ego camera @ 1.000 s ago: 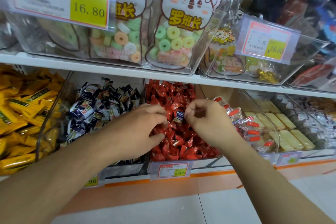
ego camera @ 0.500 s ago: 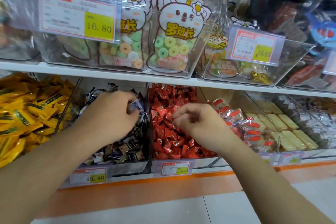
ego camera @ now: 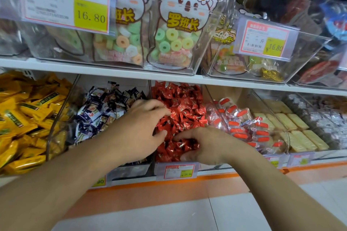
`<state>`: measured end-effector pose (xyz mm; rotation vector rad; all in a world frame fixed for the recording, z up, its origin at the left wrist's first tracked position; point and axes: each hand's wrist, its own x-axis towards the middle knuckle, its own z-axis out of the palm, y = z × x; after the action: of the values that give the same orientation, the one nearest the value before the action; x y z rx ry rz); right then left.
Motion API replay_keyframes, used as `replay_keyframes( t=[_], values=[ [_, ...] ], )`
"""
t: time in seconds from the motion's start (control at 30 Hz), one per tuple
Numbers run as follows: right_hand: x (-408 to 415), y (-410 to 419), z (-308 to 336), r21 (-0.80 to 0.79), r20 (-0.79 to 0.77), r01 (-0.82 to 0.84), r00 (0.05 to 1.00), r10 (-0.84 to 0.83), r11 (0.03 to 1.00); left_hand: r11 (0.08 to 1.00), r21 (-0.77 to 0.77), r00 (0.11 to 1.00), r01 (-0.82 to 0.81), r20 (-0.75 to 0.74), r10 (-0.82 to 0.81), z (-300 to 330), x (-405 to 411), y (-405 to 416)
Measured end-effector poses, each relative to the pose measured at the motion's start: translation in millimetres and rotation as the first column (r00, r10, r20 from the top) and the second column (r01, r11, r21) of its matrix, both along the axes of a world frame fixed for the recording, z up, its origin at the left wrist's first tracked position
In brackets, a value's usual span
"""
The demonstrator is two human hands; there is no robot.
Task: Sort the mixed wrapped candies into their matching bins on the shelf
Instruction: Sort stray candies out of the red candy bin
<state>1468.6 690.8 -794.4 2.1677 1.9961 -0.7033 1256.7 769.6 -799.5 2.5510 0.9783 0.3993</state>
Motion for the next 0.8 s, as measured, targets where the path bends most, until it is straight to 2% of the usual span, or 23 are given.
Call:
replay_keyframes(
  t=[0.17,0.37,0.53,0.6,0.7,0.8],
  values=[
    [2.0,6.8,-9.5,0.095,0.044,-0.036,0.999,0.032,0.995,1.000,0.004,0.996,-0.001,-0.088,0.001,-4.0,2.2,0.3],
    [15.6,6.1,-17.4,0.185,-0.101,0.068,0.994,-0.050,0.980,1.000,0.007,0.996,0.000,-0.091,0.001,-4.6,1.6,0.5],
    [20.6,3.8,-7.6,0.263,-0.305,0.232,0.941,-0.147,0.937,1.000,0.006,0.996,-0.003,-0.088,0.003,-5.9,2.1,1.0],
    [18.8,5.0,1.5,0.311,-0.384,0.307,0.906,-0.177,0.899,1.000,0.009,0.997,-0.001,-0.076,0.002,-8.0,1.7,1.8],
    [15.4,9.2,21.4,0.349,-0.589,0.459,0.785,-0.190,0.817,1.000,0.011,0.998,0.000,-0.058,0.000,-11.7,1.3,3.4],
    [9.9,32.9,27.9,0.402,-0.673,0.628,0.696,-0.249,0.666,1.000,0.022,0.999,0.002,-0.055,0.000,-14.2,2.2,4.1]
  ],
)
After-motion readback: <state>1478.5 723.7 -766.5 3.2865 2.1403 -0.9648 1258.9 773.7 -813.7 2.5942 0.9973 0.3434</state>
